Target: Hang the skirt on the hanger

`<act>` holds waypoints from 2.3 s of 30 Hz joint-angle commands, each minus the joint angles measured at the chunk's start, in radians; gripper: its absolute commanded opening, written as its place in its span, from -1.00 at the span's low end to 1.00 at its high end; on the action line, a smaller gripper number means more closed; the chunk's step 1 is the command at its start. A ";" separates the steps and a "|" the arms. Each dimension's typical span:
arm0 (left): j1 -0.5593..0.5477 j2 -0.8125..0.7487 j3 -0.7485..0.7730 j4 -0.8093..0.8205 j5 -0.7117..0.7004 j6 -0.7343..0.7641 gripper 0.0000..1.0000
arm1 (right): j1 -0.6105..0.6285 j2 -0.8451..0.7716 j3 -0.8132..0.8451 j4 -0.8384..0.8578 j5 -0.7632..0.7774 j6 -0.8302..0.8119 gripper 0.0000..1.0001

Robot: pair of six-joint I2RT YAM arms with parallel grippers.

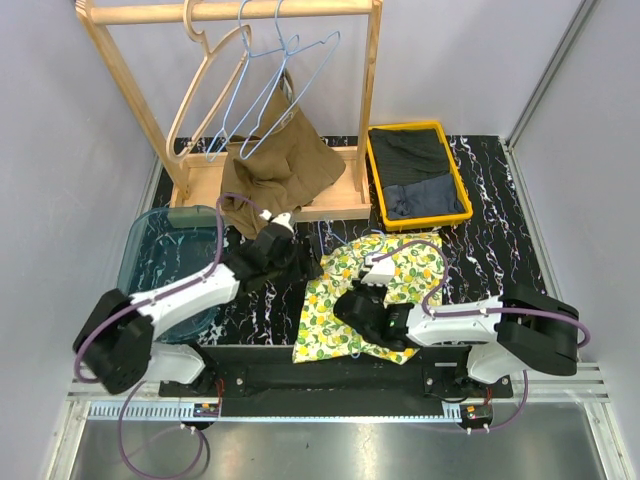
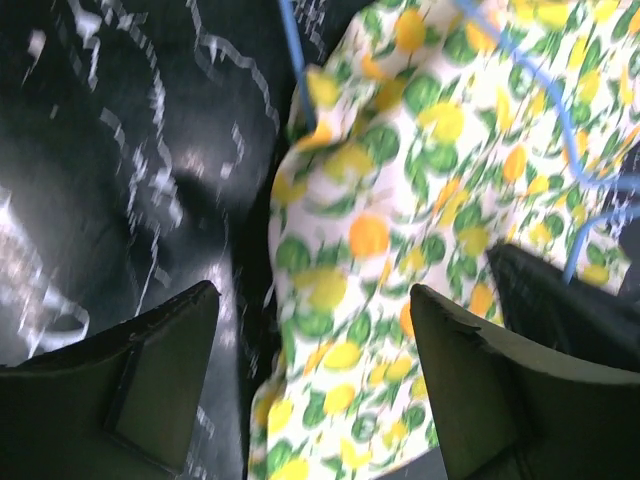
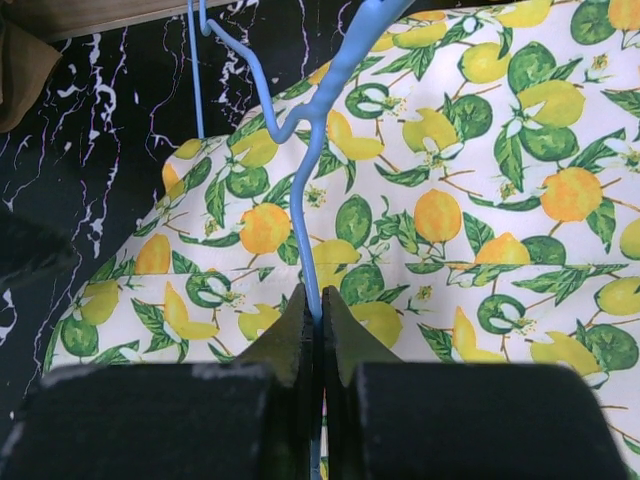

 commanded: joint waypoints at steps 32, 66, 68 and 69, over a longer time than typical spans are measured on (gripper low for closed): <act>0.071 0.338 0.161 0.296 -0.027 -0.010 0.02 | -0.004 -0.071 -0.063 -0.029 -0.054 0.052 -1.00; 0.071 0.071 0.237 0.118 -0.093 0.101 -1.00 | -0.004 -0.088 -0.083 -0.049 -0.040 0.069 -1.00; 0.071 0.025 0.229 0.103 -0.119 0.102 -1.00 | -0.004 -0.101 -0.085 -0.055 -0.036 0.072 -1.00; 0.071 0.008 0.218 0.098 -0.145 0.106 -1.00 | -0.004 -0.106 -0.086 -0.057 -0.028 0.073 -1.00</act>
